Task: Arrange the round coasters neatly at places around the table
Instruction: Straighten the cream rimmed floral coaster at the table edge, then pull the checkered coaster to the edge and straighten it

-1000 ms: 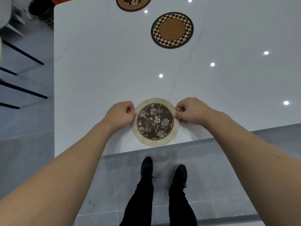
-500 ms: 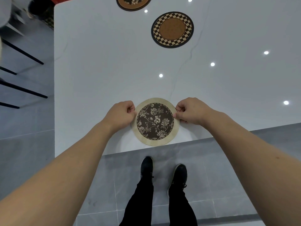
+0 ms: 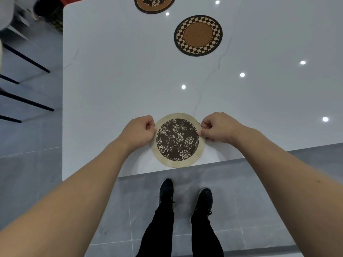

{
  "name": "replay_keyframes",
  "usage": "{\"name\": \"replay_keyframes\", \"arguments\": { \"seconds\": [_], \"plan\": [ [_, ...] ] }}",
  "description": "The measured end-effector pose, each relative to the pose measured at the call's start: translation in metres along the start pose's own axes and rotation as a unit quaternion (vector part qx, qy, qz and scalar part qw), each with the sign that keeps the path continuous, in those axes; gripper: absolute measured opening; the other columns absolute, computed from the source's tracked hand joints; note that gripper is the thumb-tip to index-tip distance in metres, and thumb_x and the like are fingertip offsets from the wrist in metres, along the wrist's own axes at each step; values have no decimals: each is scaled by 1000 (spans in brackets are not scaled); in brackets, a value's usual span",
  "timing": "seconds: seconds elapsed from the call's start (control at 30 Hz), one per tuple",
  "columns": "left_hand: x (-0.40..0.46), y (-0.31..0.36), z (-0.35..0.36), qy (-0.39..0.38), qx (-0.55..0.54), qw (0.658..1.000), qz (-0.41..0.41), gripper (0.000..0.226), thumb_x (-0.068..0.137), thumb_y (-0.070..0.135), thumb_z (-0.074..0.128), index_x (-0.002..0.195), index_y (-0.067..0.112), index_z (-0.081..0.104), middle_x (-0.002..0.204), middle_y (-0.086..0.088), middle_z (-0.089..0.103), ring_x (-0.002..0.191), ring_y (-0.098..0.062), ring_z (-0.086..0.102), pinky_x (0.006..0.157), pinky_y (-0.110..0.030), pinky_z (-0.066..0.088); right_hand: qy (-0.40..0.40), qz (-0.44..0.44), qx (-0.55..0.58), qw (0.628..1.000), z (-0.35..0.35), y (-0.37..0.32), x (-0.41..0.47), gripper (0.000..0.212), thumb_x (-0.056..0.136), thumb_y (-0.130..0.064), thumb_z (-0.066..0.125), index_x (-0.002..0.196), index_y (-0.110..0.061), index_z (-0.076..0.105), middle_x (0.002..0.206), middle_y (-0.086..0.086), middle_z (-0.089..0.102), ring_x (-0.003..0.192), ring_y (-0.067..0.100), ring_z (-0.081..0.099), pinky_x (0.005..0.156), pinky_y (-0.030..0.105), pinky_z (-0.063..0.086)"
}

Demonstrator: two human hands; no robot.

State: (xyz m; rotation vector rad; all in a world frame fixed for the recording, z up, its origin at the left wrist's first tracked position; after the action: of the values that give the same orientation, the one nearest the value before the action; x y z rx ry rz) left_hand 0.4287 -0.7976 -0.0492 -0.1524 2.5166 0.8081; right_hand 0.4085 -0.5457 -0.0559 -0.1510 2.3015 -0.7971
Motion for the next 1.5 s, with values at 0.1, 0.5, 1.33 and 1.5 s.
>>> {"name": "replay_keyframes", "arguments": {
  "seconds": [0.1,0.5,1.33,1.5],
  "plan": [
    [0,0,0,0,0,1000,-3,11,86,14,55,75,11,53,65,3,50,60,-14,42,59,-30,36,0,-1,-8,1000,0,-1,0,25,83,-24,67,80,1,61,68,7,64,66,20,55,67,31,47],
    [-2,10,-2,35,44,998,-6,15,81,18,59,95,16,52,84,-2,60,77,-22,56,67,-34,45,55,-15,-62,996,2,-3,-2,23,85,-32,60,93,-11,61,94,4,62,87,24,58,73,33,47],
    [163,140,-40,279,145,949,-26,51,97,37,41,139,8,40,139,-15,45,121,-36,43,97,-47,37,194,-124,-241,943,-172,23,105,63,96,-37,36,149,-6,20,157,16,19,143,32,18,117,45,15],
    [219,141,-30,275,47,950,-144,59,96,53,32,138,13,42,144,-10,39,128,-34,31,103,-47,29,234,-101,-228,940,-191,34,168,66,97,-47,27,146,-3,24,156,18,19,143,33,15,117,49,9]
  ]
}}
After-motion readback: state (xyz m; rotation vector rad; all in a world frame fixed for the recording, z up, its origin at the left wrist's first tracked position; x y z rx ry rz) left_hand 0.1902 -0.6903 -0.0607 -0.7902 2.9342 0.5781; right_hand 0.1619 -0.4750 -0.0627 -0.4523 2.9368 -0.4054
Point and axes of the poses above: each hand's wrist, its own x-axis towards the middle knuckle, its own z-axis out of the palm, y = z × x, the point moved 2 cm from there along x, towards the middle knuckle
